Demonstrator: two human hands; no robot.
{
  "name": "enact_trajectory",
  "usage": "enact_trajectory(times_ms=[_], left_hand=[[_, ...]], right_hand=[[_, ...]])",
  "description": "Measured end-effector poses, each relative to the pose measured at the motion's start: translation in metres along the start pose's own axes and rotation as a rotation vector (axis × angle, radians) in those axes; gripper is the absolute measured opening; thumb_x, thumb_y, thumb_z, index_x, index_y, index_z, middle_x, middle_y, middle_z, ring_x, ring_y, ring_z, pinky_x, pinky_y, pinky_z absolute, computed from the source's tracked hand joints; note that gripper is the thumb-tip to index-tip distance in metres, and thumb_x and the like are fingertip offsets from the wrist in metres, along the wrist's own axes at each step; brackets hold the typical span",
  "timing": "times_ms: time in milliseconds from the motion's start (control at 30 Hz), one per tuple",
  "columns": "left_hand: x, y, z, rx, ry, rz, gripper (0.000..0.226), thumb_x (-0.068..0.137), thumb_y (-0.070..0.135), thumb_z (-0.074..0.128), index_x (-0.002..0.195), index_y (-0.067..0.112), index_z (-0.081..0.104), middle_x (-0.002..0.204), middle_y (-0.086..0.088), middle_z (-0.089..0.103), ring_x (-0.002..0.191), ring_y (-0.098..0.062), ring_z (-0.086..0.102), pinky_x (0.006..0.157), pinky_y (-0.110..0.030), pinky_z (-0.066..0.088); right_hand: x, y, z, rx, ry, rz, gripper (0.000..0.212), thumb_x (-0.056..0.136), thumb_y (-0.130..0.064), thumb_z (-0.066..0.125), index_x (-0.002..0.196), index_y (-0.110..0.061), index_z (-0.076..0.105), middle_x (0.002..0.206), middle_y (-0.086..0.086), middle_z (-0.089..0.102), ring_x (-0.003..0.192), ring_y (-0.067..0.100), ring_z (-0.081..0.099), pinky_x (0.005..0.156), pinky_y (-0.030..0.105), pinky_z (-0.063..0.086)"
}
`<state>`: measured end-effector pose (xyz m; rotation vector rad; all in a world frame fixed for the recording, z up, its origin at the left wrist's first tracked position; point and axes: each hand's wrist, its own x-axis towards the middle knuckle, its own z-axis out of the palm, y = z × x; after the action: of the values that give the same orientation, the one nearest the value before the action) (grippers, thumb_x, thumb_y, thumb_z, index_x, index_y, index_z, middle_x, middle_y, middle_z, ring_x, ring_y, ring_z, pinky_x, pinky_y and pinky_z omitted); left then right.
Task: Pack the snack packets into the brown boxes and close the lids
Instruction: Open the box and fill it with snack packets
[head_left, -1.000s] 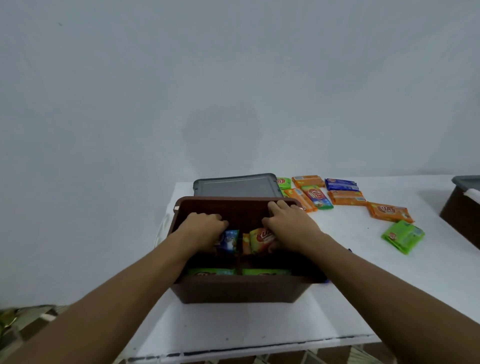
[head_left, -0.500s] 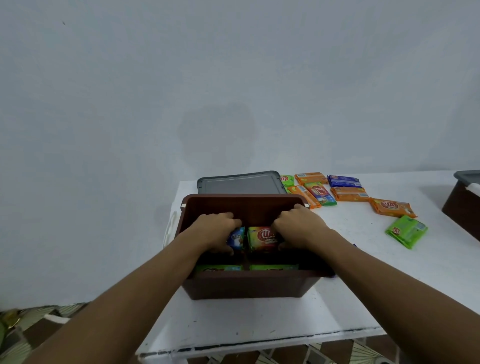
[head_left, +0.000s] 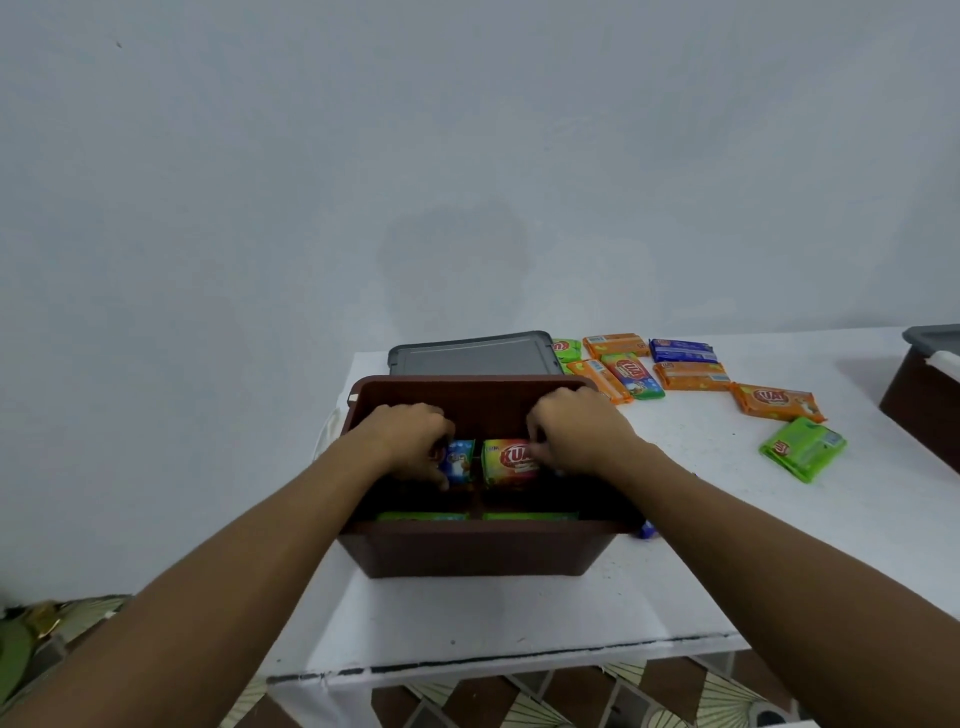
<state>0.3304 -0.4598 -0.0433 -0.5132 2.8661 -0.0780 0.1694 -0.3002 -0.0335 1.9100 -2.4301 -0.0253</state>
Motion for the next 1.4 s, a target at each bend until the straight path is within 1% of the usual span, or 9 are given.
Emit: enact_trajectory(times_ms=[133,233,333,467,767,967,1167,1267,1400], left_hand=[[0.003,0.009,-0.016,-0.063,0.072,0.023,0.049,0.086,0.055,0.061,0.126,0.028,0.053,0.123,0.004,0.055,0.11,-0.017,0.053,0.08,-0.036,0.047],[0.013,0.032,-0.033,-0.122,0.198,0.066,0.037,0.09,0.049,0.058,0.121,0.028,0.056,0.115,0.005,0.059,0.103,-0.016,0.056,0.083,-0.04,0.051],[0.028,0.059,-0.051,-0.169,0.287,0.093,0.03,0.093,0.044,0.056,0.116,0.026,0.059,0.111,0.004,0.061,0.1,-0.016,0.055,0.083,-0.042,0.051],[0.047,0.101,-0.075,-0.211,0.41,0.106,0.023,0.094,0.04,0.055,0.108,0.023,0.061,0.106,0.007,0.057,0.103,-0.014,0.05,0.084,-0.039,0.048],[0.107,0.23,-0.085,-0.245,0.34,0.184,0.031,0.094,0.041,0.057,0.121,0.025,0.058,0.12,0.004,0.056,0.106,-0.014,0.051,0.089,-0.033,0.047],[0.139,0.318,-0.027,-0.329,0.031,-0.042,0.046,0.095,0.046,0.051,0.135,0.023,0.047,0.133,-0.007,0.048,0.115,-0.025,0.051,0.091,-0.039,0.048],[0.139,0.363,0.024,-0.374,0.111,-0.188,0.074,0.086,0.076,0.031,0.142,0.028,0.036,0.148,-0.008,0.016,0.134,-0.034,0.015,0.108,-0.046,0.033],[0.136,0.353,0.039,-0.452,0.278,-0.013,0.052,0.094,0.05,0.049,0.14,0.027,0.044,0.15,-0.003,0.023,0.138,-0.025,0.021,0.113,-0.042,0.029],[0.126,0.328,0.059,-0.61,0.493,0.061,0.065,0.089,0.04,0.062,0.145,0.035,0.031,0.149,0.009,0.037,0.134,-0.006,0.035,0.118,-0.04,0.022]], right_hand=[[-0.009,0.023,0.003,0.494,0.488,0.106,0.017,0.091,-0.03,0.061,0.078,-0.019,0.064,0.082,-0.004,0.061,0.08,0.012,0.053,0.071,0.029,0.043],[-0.033,0.058,0.011,0.55,0.656,0.141,0.013,0.093,-0.022,0.057,0.082,-0.015,0.062,0.086,-0.001,0.06,0.086,0.017,0.053,0.075,0.03,0.038],[-0.075,0.104,0.031,0.565,0.316,0.189,0.008,0.09,-0.025,0.063,0.099,-0.024,0.062,0.106,-0.005,0.061,0.098,0.014,0.054,0.083,0.029,0.041],[-0.137,0.147,0.077,0.393,-0.099,0.098,0.051,0.079,-0.048,0.07,0.126,-0.037,0.053,0.127,-0.014,0.052,0.114,0.007,0.043,0.095,0.032,0.042],[-0.18,0.222,0.099,0.379,0.066,0.206,0.054,0.085,-0.058,0.059,0.133,-0.034,0.053,0.118,-0.01,0.056,0.104,0.008,0.051,0.085,0.025,0.044],[-0.201,0.283,0.113,0.314,0.096,0.378,0.053,0.098,-0.038,0.048,0.148,-0.034,0.032,0.156,-0.005,0.028,0.143,0.017,0.023,0.113,0.039,0.026],[-0.216,0.292,0.132,0.217,0.221,0.393,0.06,0.089,-0.058,0.045,0.144,-0.035,0.039,0.141,-0.004,0.042,0.131,0.021,0.03,0.101,0.042,0.029],[-0.218,0.292,0.135,0.193,0.303,0.404,0.061,0.08,-0.068,0.046,0.129,-0.033,0.055,0.121,-0.001,0.047,0.116,0.024,0.037,0.093,0.042,0.036],[-0.218,0.295,0.137,0.35,0.35,0.453,0.056,0.074,-0.065,0.066,0.118,-0.031,0.056,0.136,-0.001,0.04,0.128,0.025,0.032,0.102,0.042,0.035]])
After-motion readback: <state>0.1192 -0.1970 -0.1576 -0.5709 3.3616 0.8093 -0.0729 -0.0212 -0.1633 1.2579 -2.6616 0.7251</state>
